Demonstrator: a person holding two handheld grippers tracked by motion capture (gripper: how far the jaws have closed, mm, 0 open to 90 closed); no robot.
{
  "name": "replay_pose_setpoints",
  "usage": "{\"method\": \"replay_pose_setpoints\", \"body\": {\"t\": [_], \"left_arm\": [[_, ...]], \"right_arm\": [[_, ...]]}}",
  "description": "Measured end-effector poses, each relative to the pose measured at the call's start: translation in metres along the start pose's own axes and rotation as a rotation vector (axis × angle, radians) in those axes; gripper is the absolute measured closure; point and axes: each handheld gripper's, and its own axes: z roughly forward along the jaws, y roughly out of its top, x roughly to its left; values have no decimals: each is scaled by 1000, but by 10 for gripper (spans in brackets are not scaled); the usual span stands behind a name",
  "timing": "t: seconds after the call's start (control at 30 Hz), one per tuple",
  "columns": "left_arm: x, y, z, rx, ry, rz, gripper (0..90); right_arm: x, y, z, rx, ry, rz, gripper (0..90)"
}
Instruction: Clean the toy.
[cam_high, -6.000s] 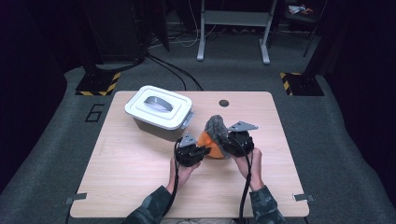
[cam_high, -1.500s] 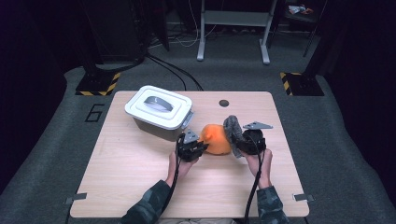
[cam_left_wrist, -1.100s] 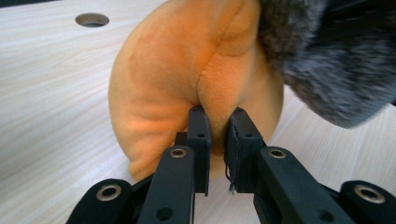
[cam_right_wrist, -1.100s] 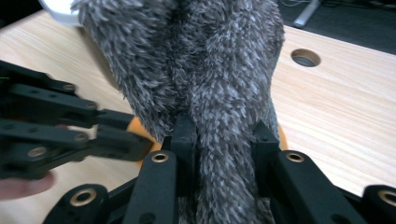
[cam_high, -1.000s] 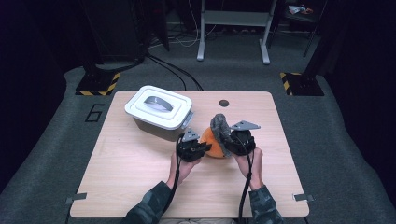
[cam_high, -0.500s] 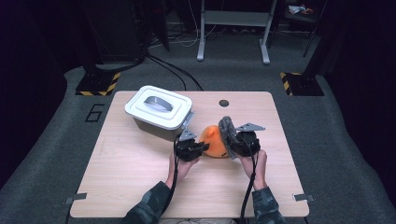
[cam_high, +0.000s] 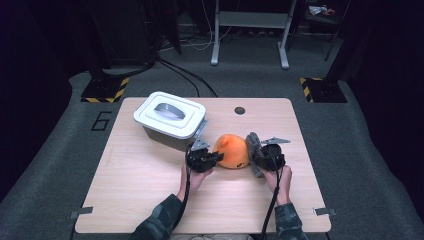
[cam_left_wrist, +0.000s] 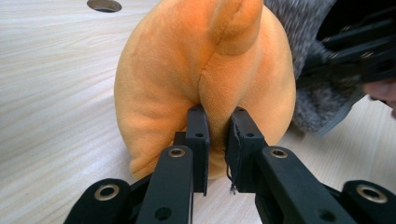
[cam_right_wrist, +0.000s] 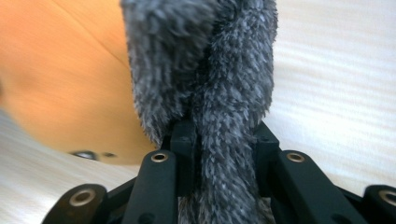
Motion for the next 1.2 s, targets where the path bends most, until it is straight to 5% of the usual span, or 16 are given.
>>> {"method": "replay_pose_setpoints", "body": {"t": [0.17, 0.33, 0.57, 0.77, 0.83, 1.2], "left_arm": [[-1, 0, 0, -3, 3, 0, 799], [0, 0, -1, -3, 10, 10, 799], [-3, 0, -1, -3, 12, 18, 797], [-4, 0, -1, 0, 15, 35, 797], [-4, 0, -1, 2, 14, 24, 796], [-4, 0, -1, 1, 7, 24, 795]], "right_arm": [[-8, -6, 8, 42, -12, 16, 697], [-6, 2, -7, -8, -30, -8, 698], [27, 36, -42, -112, -10, -121, 696], [57, 54, -35, -117, 42, -199, 692], [62, 54, -27, -98, 15, -208, 692], [40, 41, -24, -72, -1, -164, 692]]}}
